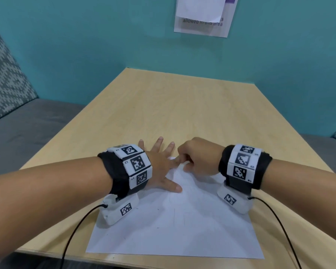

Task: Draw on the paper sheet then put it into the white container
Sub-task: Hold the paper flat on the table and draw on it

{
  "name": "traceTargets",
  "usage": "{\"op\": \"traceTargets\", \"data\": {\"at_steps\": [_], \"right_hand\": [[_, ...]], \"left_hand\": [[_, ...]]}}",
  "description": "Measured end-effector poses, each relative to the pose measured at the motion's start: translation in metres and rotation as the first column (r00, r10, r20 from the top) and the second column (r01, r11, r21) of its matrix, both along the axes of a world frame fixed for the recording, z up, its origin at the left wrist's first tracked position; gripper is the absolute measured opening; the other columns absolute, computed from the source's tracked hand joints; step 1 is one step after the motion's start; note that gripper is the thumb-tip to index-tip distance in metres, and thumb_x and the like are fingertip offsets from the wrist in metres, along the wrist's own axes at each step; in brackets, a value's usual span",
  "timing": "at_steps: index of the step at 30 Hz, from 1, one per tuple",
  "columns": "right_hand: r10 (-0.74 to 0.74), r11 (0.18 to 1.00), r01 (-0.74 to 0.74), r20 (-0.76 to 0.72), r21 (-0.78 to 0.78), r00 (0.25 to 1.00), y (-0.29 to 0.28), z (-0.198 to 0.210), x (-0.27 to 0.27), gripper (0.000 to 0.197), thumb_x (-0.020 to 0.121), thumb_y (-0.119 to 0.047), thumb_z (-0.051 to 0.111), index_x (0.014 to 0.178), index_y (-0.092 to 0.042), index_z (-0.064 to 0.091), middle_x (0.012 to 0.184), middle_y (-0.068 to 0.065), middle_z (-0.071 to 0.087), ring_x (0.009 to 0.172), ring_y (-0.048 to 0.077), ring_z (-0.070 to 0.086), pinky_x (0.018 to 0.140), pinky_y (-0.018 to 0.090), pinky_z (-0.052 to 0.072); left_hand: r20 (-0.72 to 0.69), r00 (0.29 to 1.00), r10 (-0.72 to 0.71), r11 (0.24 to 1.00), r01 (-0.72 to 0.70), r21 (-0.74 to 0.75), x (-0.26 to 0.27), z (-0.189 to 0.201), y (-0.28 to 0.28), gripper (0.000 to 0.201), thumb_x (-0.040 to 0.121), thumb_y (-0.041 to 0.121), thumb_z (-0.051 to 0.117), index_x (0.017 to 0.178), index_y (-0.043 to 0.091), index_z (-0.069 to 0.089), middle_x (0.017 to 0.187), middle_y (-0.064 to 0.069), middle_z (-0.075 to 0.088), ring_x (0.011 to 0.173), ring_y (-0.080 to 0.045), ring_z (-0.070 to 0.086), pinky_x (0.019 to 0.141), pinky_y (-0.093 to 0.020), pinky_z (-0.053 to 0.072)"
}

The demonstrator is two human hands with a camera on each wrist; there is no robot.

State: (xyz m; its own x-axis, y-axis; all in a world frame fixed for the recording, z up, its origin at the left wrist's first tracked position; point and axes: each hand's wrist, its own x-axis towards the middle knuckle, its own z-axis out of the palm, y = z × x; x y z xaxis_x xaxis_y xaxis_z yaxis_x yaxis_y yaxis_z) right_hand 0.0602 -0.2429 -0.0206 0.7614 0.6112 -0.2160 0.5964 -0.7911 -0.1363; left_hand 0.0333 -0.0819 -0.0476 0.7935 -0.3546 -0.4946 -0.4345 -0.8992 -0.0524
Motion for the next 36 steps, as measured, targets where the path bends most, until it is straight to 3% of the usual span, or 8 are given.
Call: {"op": "traceTargets", "data": {"at_steps": [2,6,11,15,20,24,34,36], "right_hand": [[-0.047,0.999,0.047,0.017,0.015,0.999,-0.003,0.004,0.007,0.009,0.082,-0.018,0.066,0.084,-0.009,0.063,0.079,0.005,0.064,0.071,0.02,0.054,0.059,0.026,0.041],[0.071,0.997,-0.071,-0.063,0.002,0.996,0.004,-0.003,-0.015,0.007,0.082,-0.019,0.066,0.082,-0.013,0.063,0.071,0.0,0.06,0.065,0.016,0.053,0.061,0.026,0.044],[-0.055,0.998,0.055,0.027,0.015,0.998,-0.007,0.006,0.008,0.011,0.081,-0.018,0.066,0.076,-0.017,0.057,0.067,-0.008,0.051,0.069,0.018,0.052,0.061,0.025,0.039],[0.07,0.998,-0.069,-0.055,0.007,0.996,0.0,-0.002,-0.013,0.007,0.08,-0.016,0.065,0.079,-0.009,0.063,0.067,0.002,0.06,0.061,0.017,0.05,0.059,0.029,0.042],[-0.054,0.998,0.054,0.012,0.025,0.998,-0.01,0.005,0.009,0.006,0.08,-0.016,0.067,0.079,-0.015,0.061,0.067,-0.006,0.053,0.068,0.018,0.052,0.056,0.024,0.038],[0.059,0.998,-0.058,-0.047,0.022,0.997,-0.004,-0.002,-0.01,0.005,0.081,-0.015,0.065,0.081,-0.011,0.062,0.069,-0.002,0.058,0.063,0.016,0.05,0.057,0.024,0.04],[0.055,0.998,-0.054,-0.046,0.034,0.997,-0.009,-0.001,-0.013,0.005,0.081,-0.015,0.064,0.085,-0.011,0.063,0.066,-0.009,0.052,0.059,0.007,0.046,0.058,0.022,0.04],[-0.021,0.999,0.021,-0.009,0.037,1.0,-0.013,0.004,0.0,0.004,0.082,-0.015,0.065,0.084,-0.013,0.062,0.071,-0.006,0.055,0.065,0.014,0.051,0.06,0.023,0.041]], "left_hand": [[0.012,1.0,0.002,1.0,-0.002,0.012,0.001,-0.003,-0.001,0.098,0.081,0.085,0.036,0.15,0.047,-0.021,0.161,0.003,-0.032,0.144,-0.032,-0.035,0.108,-0.077,-0.006],[0.009,1.0,0.007,1.0,-0.008,0.02,0.0,0.0,-0.001,0.09,0.082,0.083,0.036,0.155,0.045,-0.001,0.161,0.001,-0.031,0.145,-0.034,-0.034,0.108,-0.077,-0.002],[0.02,1.0,0.012,1.0,-0.012,0.006,-0.001,-0.001,0.0,0.098,0.081,0.085,0.036,0.152,0.046,-0.019,0.162,0.002,-0.029,0.145,-0.034,-0.032,0.108,-0.077,-0.002],[0.004,1.0,0.013,1.0,-0.013,0.002,-0.001,0.001,0.0,0.092,0.082,0.084,0.037,0.154,0.047,-0.006,0.162,0.001,-0.029,0.145,-0.034,-0.032,0.108,-0.077,-0.002],[0.014,1.0,0.021,1.0,-0.021,0.011,-0.003,0.002,-0.001,0.097,0.082,0.084,0.036,0.151,0.046,-0.02,0.162,0.002,-0.028,0.146,-0.033,-0.031,0.108,-0.077,-0.001],[-0.003,1.0,0.017,1.0,-0.017,0.022,-0.002,0.004,-0.001,0.093,0.082,0.084,0.035,0.153,0.047,-0.012,0.162,0.002,-0.029,0.145,-0.034,-0.032,0.107,-0.078,0.001],[0.007,1.0,0.027,0.999,-0.028,0.042,0.001,0.0,0.0,0.095,0.081,0.085,0.034,0.153,0.045,-0.013,0.162,0.002,-0.03,0.146,-0.034,-0.032,0.107,-0.078,0.002],[0.031,0.999,0.026,0.999,-0.027,0.033,0.002,-0.001,-0.001,0.097,0.08,0.086,0.033,0.152,0.046,-0.019,0.162,0.002,-0.028,0.146,-0.034,-0.03,0.108,-0.077,0.002]]}}
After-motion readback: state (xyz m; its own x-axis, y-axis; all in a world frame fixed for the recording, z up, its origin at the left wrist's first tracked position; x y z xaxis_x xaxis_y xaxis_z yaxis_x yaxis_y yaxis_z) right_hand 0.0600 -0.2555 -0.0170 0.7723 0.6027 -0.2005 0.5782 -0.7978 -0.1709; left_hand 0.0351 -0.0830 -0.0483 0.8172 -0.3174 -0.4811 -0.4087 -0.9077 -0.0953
